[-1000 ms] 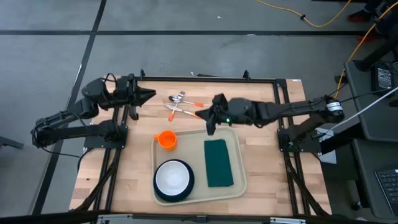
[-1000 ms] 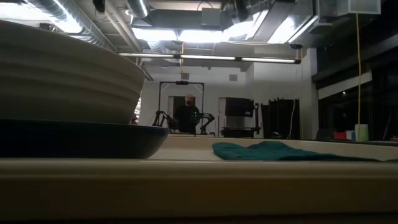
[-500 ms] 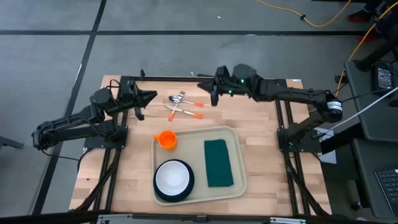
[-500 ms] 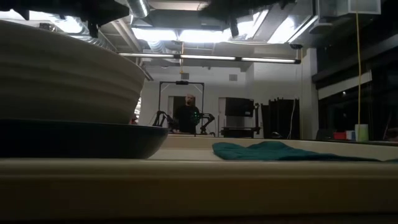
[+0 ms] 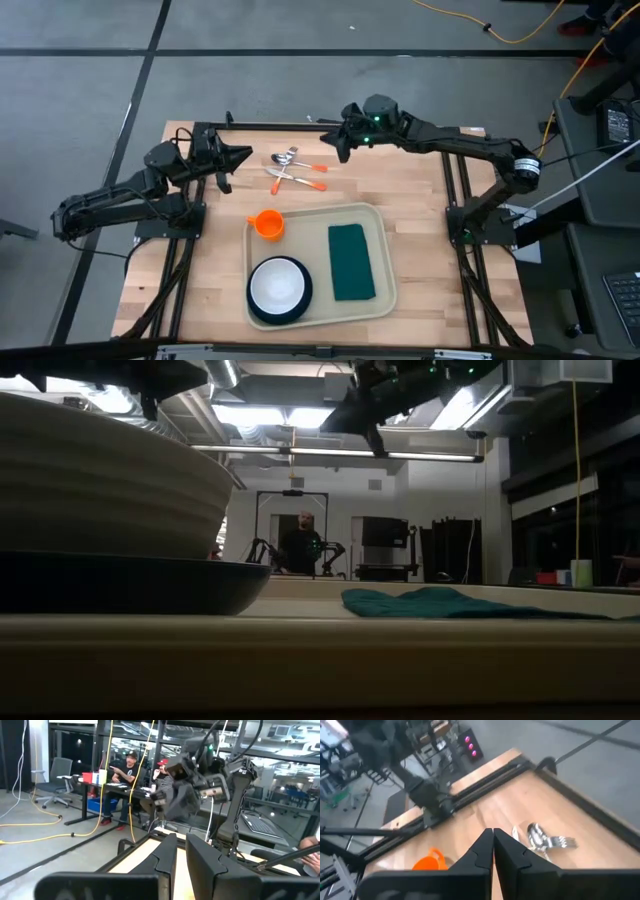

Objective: Set up tray
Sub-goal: Put the orange knife on the dark blue napkin on the gray serving tray

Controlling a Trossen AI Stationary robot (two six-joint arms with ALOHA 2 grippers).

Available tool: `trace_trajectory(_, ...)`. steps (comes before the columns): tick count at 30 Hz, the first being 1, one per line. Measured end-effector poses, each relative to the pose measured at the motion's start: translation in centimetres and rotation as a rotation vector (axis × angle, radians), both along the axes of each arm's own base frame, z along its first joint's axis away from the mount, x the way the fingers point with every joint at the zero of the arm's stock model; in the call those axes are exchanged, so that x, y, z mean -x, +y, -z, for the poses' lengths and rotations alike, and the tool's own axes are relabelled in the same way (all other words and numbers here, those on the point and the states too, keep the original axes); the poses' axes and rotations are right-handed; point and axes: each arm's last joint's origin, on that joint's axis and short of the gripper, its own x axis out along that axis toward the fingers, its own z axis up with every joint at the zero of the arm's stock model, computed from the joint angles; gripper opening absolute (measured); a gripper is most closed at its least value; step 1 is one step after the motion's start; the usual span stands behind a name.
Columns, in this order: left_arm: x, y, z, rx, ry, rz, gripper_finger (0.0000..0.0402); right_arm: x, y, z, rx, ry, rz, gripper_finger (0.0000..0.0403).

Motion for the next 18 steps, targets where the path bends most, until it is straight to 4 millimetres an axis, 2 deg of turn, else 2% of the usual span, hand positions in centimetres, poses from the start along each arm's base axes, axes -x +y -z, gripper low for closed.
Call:
trace_trajectory(7,0.1,0.2,0.0,0.006,-0.002,-0.082,0.0033,-1.3,-0.3,2.0,-0.014,0.030,-0.061,0.0020)
trace_trajectory(11,0.2,0.3,0.0,0.004,-0.001,-0.120,0.0033,-1.9,-0.1,2.1,0.029,-0.013,-0.162,0.0020)
trace_trajectory(18,0.2,0.4,0.0,-0.045,0.024,-0.141,0.0033,-2.2,-0.2,2.6,0.024,-0.001,-0.161,0.0021)
